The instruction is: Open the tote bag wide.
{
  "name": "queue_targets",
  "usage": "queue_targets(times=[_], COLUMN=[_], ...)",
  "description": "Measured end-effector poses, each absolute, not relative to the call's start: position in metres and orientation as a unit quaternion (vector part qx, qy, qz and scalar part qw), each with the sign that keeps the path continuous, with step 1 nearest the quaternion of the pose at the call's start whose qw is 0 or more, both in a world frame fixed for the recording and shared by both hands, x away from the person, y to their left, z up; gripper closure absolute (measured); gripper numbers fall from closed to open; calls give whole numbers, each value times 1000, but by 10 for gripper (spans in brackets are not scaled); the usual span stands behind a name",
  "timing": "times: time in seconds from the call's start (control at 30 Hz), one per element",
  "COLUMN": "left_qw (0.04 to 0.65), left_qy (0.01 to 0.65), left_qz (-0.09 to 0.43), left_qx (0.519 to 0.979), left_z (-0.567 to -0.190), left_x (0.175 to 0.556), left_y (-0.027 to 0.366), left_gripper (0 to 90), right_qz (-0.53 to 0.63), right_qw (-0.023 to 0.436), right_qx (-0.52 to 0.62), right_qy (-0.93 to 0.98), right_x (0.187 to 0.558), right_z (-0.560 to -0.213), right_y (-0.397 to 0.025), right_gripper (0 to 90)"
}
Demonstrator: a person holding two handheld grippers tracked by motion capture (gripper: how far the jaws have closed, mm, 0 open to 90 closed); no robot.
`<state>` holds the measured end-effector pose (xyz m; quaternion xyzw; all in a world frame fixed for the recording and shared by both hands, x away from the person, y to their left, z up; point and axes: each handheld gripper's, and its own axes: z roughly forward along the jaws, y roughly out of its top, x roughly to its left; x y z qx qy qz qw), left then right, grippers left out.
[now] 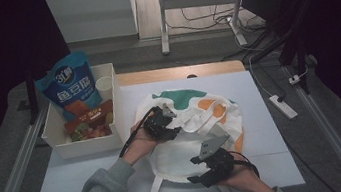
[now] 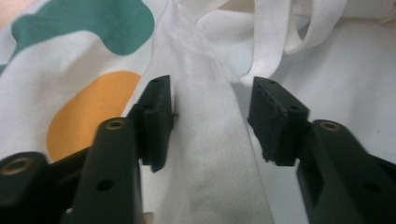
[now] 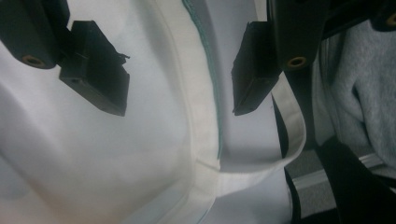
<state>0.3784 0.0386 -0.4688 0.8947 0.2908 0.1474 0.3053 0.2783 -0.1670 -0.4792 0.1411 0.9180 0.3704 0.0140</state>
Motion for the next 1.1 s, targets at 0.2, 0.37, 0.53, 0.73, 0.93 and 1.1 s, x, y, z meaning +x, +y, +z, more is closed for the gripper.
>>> queue_targets(times=[0.2, 0.37, 0.53, 0.73, 0.93, 1.1], left_qw=[291, 294, 299, 312, 340, 363], left_qy=[298, 304, 305, 312, 325, 332], left_qz=[142, 146, 149, 147, 155, 177], left_qx=[898, 895, 892, 885, 869, 852], left_z=[-474, -474, -472, -469, -462, -452], left_x=[384, 385, 386, 387, 387, 385], left_y=[42, 46, 49, 54, 63, 71], left_gripper=[669, 757, 787, 794, 798, 801], right_qz=[333, 276, 243, 263, 281, 303], right_qw=[10, 46, 71, 82, 95, 88], right_qx=[120, 98, 97, 115, 113, 84], right_qy=[935, 955, 963, 954, 948, 945], right_x=[275, 272, 274, 282, 285, 265], right_z=[-490, -503, -510, -505, -495, -468], right_y=[-157, -146, -142, -150, -157, -161], right_gripper=[357, 383, 437, 764, 872, 875])
